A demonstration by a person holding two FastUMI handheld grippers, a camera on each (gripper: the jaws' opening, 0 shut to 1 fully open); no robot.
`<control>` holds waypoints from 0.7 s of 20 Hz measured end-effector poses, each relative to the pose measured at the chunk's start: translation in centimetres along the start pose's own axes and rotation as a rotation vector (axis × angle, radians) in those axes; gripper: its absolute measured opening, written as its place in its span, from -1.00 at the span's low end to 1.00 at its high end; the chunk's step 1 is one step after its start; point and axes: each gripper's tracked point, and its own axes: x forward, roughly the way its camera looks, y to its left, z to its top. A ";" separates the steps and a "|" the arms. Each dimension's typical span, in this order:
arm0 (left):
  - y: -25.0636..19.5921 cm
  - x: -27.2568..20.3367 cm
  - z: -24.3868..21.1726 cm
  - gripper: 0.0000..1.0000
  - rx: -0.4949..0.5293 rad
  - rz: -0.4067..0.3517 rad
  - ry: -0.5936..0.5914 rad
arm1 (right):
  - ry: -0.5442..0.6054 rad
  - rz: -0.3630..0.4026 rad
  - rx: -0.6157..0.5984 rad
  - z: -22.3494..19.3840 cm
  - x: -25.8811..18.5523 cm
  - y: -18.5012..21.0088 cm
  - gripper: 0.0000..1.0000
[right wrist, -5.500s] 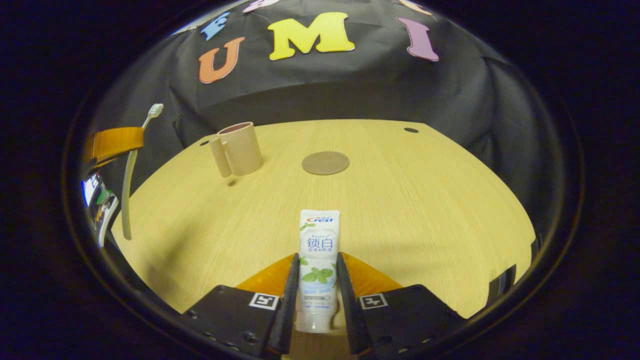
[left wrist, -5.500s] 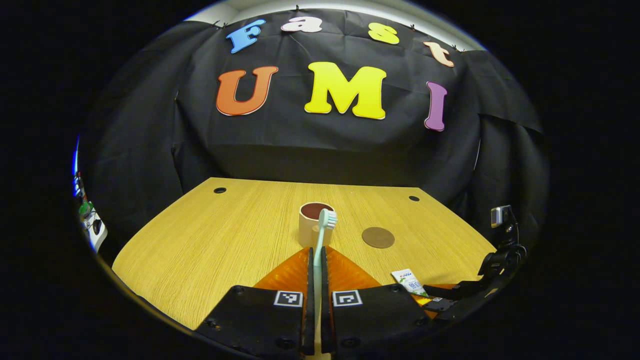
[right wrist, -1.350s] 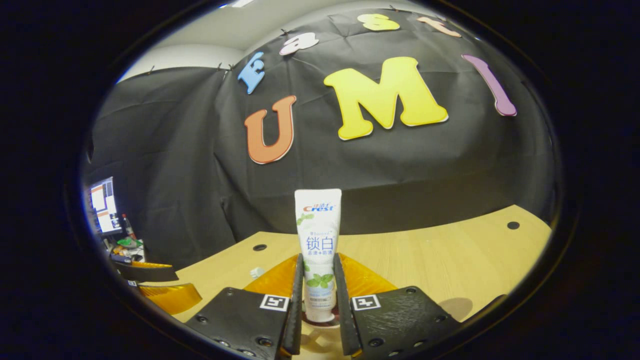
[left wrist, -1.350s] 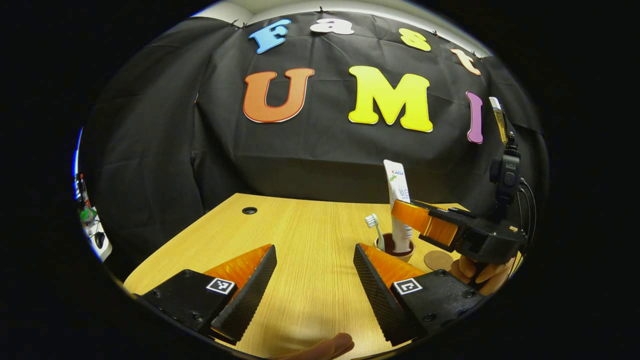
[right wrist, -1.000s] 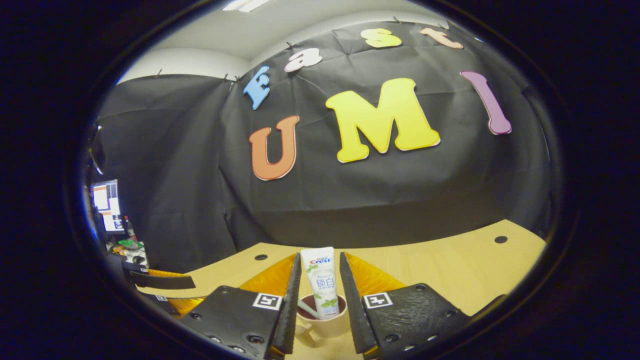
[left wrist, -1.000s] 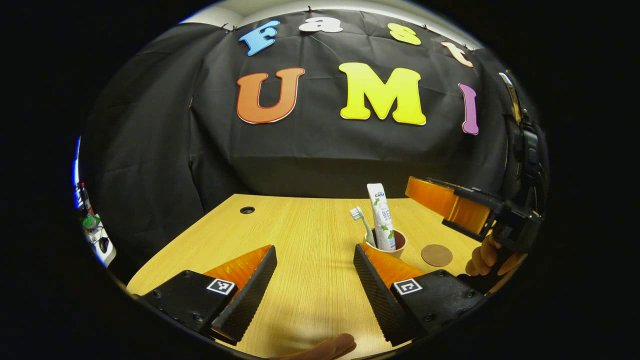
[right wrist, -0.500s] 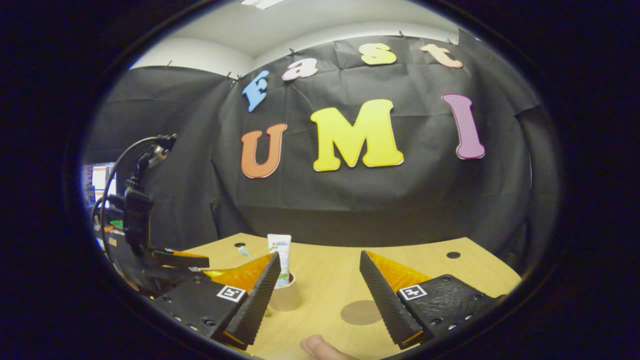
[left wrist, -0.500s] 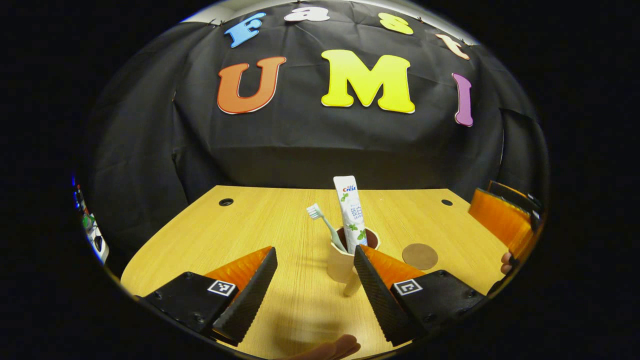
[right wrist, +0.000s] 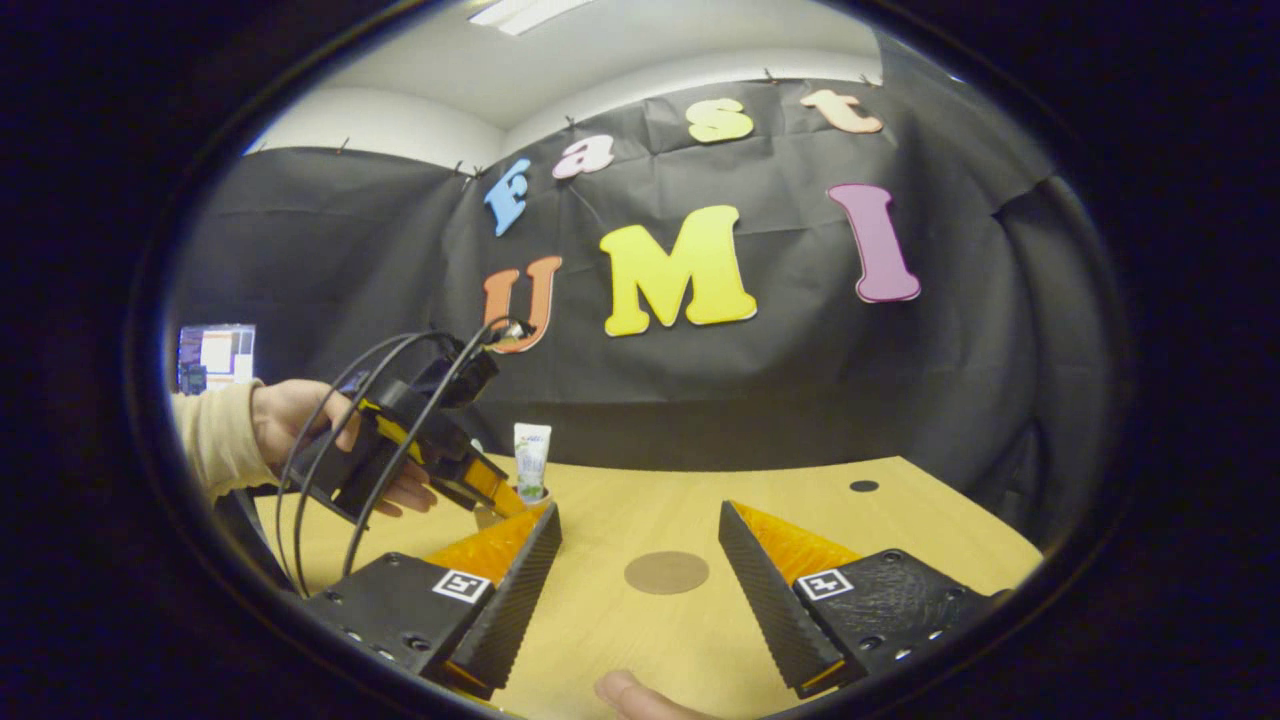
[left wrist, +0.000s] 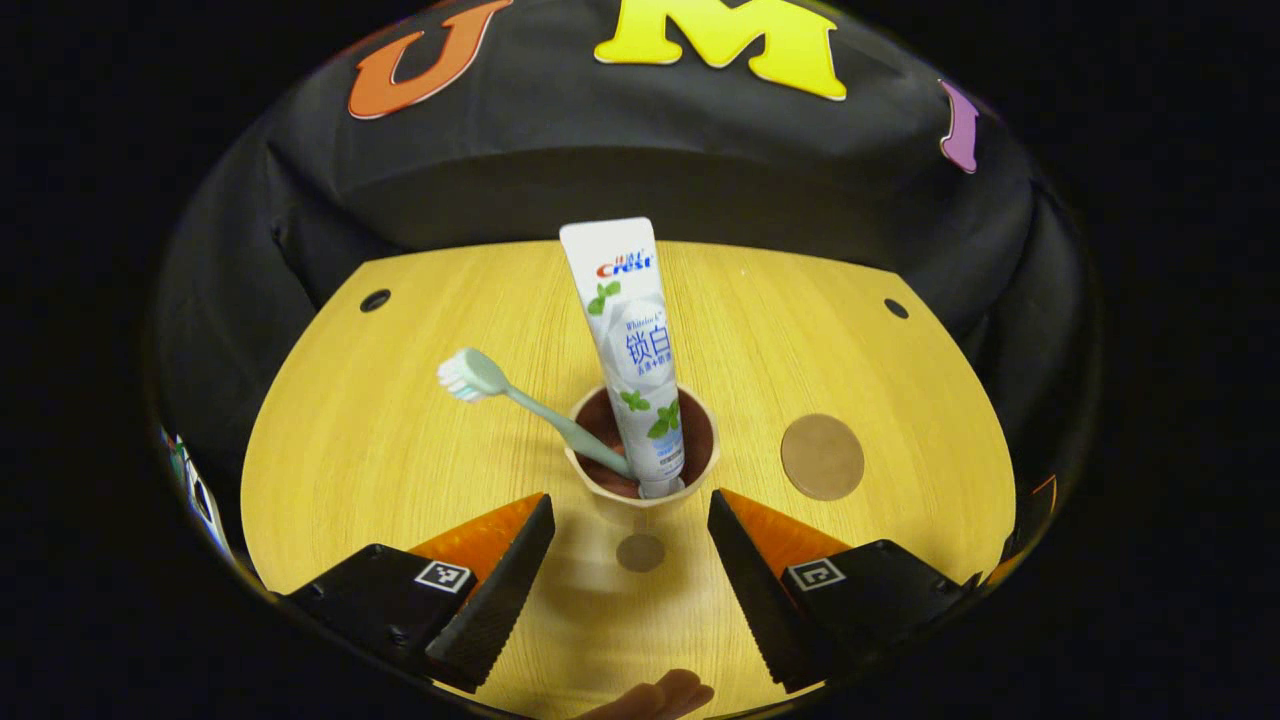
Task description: Put the toothbrush and toothpaste on the desktop into the cup, then pick up the cup and place it on the coaster on the desktop.
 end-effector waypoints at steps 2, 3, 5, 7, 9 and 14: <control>-0.3 0.8 -0.5 1.00 -0.007 0.004 0.072 | 0.010 0.015 0.018 -1.1 0.3 -0.6 0.90; 0.1 1.5 -1.1 0.96 0.018 0.041 0.132 | 0.020 -0.035 0.007 -1.5 0.6 -2.3 0.91; 0.6 1.8 -1.6 0.94 0.014 0.063 0.178 | 0.003 -0.079 -0.026 -1.2 0.5 -3.3 0.90; 0.6 2.9 -3.0 0.72 0.001 0.048 0.254 | -0.011 -0.112 -0.066 -1.1 0.6 -4.0 0.90; 0.3 3.4 -2.7 0.55 0.021 0.026 0.273 | -0.018 -0.094 -0.033 -0.8 0.6 -4.0 0.90; -1.7 2.6 -2.2 -0.35 0.070 0.050 0.304 | -0.018 -0.075 0.029 -0.6 0.4 -4.3 0.90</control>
